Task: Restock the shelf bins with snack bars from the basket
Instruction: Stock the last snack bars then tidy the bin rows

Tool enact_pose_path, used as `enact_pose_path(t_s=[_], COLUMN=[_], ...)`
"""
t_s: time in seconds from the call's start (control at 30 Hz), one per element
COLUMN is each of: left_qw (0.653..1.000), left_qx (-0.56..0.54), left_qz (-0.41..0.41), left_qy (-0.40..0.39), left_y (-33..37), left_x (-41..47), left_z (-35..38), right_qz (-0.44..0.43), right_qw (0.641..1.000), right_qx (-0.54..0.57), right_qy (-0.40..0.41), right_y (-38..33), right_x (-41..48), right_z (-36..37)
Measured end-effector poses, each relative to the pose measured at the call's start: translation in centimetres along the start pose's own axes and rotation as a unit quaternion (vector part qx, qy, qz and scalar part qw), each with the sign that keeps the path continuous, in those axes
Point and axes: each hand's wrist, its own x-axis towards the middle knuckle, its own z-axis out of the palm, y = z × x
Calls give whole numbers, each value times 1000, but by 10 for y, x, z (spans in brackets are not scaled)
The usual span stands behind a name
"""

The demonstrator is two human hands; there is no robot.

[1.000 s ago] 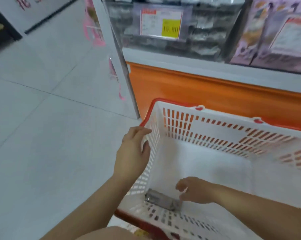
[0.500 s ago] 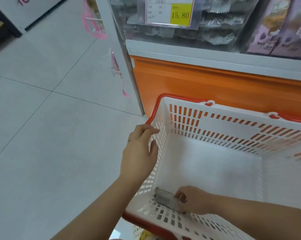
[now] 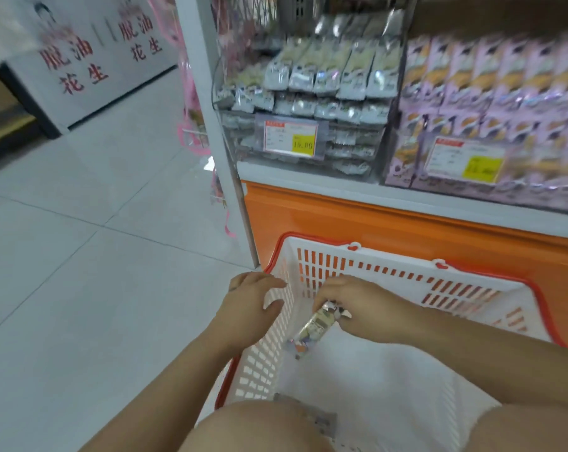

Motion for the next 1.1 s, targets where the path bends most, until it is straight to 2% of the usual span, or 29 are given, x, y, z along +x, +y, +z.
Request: enact_pose_path(t_s=[0.1,0.2,0.37,0.47,0.6,0.73,0.83,0.93,1.03,1.1], left_qw=[991,968,902,864,799,750,728,753,803,853], left_qx=[-102,-207,-313,-414,-551,-602,-633,-601,-513,-410], left_qz=[-3,-2,-1,7,12,7,-8,-33,-48,-58], left_qy=[91,143,297,287,240,273,264,265,298,318], left_y=[23,50,89,115,146,152,142,128,116,113], left_x=[-18,-37,-66,-76,-76,-64,-44,-13,27,57], left_z=[-37,-74,-122,-134,-138,-151,-159,-170,-186,-195], right_qz=[-33,-48,-21,-10,-8,-30,-47,-8,114,169], right_qw=[998,994,971,941,913,901,910,918,888,866], right_qx=[-33,-60,4,51,105,162,191,188,121,70], right_qy=[33,75,238,334,395,400,365,349,428,465], right_y=[-25,-56,-114,-137,-160,-175,-168,-137,-93,-76], right_x=[-9,-22,-44,-51,-48,-34,-20,-10,-3,1], right_z=[-53,-103,-143,-145,-144,-141,-140,-149,-160,-158])
